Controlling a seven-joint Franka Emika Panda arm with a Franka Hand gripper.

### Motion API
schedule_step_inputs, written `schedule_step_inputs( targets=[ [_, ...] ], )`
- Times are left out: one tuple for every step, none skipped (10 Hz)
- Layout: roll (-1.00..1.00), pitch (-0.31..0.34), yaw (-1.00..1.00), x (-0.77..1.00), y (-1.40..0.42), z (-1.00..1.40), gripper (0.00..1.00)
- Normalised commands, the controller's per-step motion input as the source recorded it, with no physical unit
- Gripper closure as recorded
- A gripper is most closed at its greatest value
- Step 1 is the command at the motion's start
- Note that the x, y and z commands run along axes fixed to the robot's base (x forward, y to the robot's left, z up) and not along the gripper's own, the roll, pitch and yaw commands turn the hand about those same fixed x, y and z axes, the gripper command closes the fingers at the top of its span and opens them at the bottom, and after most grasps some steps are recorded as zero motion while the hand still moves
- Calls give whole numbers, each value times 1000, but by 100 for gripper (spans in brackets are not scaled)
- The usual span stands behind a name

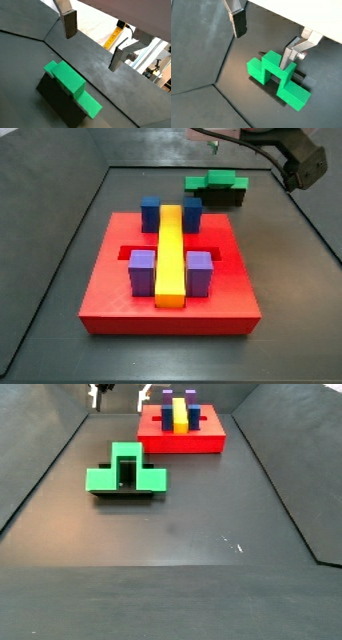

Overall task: Pick up the green object. Move up. Place the green object on the fixture. Regrasp the green object. Move to above the board. Insert the green object.
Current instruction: Regrasp the green object.

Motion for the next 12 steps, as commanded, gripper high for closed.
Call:
schedule_step_inputs(
  targets=[
    [94,0,-34,-194,151,-520,0],
    [71,0,-171,-317,183,-451,0],
    [134,14,-120,-180,189,-320,0],
    [111,20,0,-77,174,-229,0],
    [60,69,0,26,0,-83,0],
    [0,37,9,77,0,-54,0],
    [0,0,0,31,0,-140,0],
    [11,0,0,0,0,-283,0],
    [54,0,0,0,0,-360,0],
    [54,0,0,0,0,-340,0],
    [57,0,0,0,0,-306,0],
    [40,0,0,0,0,-274,0]
  ],
)
